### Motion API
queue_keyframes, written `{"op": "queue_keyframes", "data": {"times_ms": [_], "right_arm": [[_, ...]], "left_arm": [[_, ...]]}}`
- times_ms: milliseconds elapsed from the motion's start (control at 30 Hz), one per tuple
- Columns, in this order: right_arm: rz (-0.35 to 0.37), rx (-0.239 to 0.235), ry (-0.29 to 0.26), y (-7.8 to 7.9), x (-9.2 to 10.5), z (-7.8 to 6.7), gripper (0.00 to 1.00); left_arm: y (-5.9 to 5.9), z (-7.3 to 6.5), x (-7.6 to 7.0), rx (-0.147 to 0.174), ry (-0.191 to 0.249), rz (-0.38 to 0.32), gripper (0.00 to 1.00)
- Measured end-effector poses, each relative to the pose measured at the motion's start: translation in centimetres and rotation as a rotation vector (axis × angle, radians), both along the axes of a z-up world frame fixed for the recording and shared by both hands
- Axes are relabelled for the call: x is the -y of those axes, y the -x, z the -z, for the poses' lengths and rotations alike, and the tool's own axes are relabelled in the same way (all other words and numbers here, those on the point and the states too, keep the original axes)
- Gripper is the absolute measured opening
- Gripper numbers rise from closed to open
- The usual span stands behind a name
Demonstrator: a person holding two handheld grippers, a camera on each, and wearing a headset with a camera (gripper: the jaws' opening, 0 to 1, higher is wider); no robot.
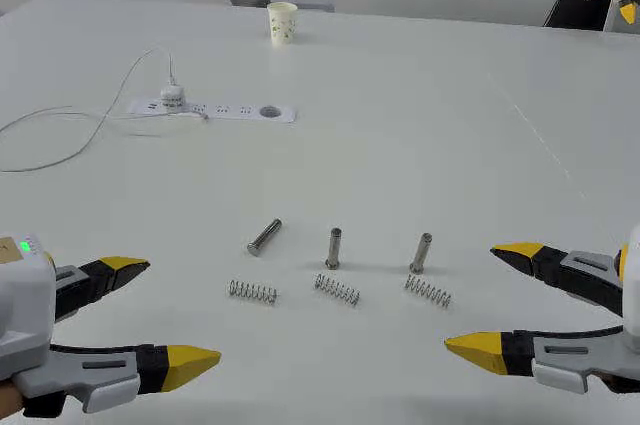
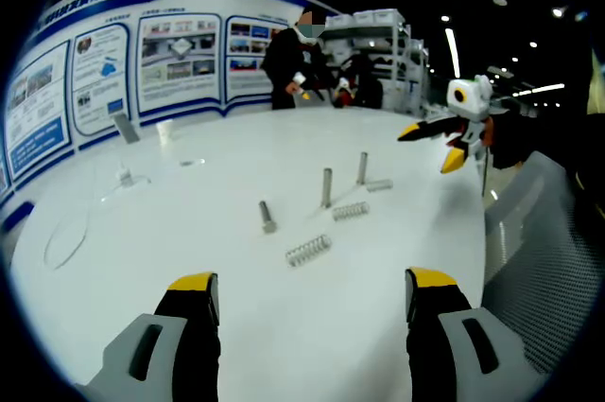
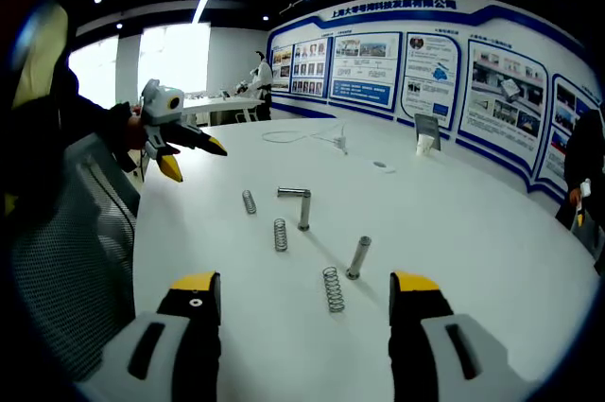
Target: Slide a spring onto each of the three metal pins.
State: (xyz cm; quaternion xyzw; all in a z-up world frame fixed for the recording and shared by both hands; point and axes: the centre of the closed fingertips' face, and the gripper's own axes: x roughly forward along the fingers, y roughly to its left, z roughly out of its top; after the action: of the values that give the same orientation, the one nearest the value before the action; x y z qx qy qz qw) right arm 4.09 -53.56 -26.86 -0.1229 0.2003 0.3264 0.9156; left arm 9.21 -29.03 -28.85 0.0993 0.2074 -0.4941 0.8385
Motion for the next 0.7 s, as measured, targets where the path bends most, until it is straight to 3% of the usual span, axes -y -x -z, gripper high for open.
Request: {"op": "queue_keyframes", "data": {"times_ms": [267, 700], "right_arm": [[0.001, -0.002, -0.002, 0.0, -0.1, 0.1, 0.74], [0.005, -0.004, -0.001, 0.2, -0.1, 0.2, 0.74]], "left_arm": [[-0.9, -0.6, -0.1, -0.001, -0.002, 0.002, 0.82], [-3.5, -2.1, 0.5, 0.014, -0.013, 0.020, 0.78]]}}
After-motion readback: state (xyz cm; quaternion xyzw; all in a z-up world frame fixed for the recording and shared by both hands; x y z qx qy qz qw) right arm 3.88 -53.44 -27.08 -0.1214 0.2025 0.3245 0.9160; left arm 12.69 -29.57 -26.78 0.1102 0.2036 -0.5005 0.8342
